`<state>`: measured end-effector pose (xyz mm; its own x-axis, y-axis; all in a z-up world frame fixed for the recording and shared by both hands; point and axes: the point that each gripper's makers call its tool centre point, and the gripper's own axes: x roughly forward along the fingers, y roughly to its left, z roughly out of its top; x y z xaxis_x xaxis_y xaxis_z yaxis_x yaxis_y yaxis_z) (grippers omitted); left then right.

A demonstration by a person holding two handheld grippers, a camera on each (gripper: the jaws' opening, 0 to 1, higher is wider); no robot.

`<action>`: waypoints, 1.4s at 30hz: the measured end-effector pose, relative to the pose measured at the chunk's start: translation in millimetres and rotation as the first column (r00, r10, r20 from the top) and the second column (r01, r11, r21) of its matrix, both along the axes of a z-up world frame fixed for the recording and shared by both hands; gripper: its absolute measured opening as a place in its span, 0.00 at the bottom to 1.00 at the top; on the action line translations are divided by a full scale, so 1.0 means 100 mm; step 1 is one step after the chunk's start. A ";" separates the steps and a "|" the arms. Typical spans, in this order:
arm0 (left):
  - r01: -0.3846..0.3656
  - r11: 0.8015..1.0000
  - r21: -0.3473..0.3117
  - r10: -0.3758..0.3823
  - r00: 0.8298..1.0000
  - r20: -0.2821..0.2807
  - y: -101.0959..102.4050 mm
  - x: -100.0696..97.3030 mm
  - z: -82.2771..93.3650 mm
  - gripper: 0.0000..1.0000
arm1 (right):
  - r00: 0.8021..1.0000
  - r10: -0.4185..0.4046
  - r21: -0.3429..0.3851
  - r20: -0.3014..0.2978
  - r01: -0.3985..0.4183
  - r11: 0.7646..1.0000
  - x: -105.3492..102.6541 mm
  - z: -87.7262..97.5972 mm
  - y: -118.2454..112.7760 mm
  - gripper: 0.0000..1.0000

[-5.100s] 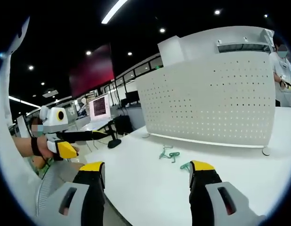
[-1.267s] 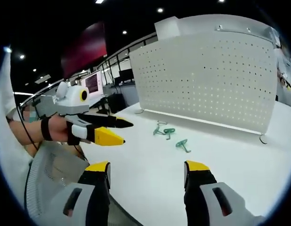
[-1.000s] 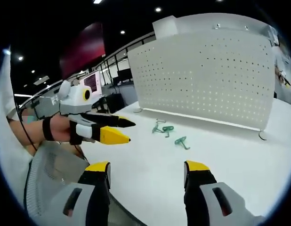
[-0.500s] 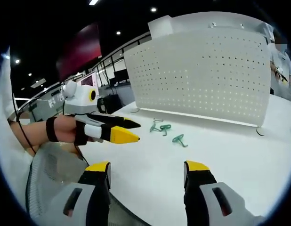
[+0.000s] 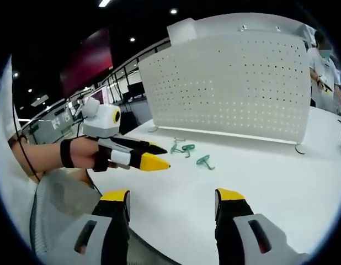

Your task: Insert the hook assembly into the mounting plate slot until the hook locks in place.

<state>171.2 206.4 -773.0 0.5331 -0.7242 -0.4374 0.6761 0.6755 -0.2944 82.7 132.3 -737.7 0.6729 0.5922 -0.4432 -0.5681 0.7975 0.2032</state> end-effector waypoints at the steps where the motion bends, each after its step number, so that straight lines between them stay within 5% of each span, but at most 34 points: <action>1: -0.010 1.000 -0.008 0.010 1.000 -0.013 -0.01 0.02 -0.02 0.54 | 1.000 -0.001 -0.003 -0.002 0.001 1.000 0.00 -0.01 0.00 0.63; 19: -0.048 0.998 -0.030 0.047 0.998 -0.048 -0.10 0.24 -0.15 0.49 | 1.000 -0.003 0.002 -0.014 0.003 1.000 0.02 0.00 0.01 0.62; 42: -0.042 0.997 0.061 0.042 0.999 -0.009 -0.19 0.46 -0.37 0.37 | 0.999 0.000 -0.006 -0.037 0.000 1.000 0.00 -0.03 -0.01 0.61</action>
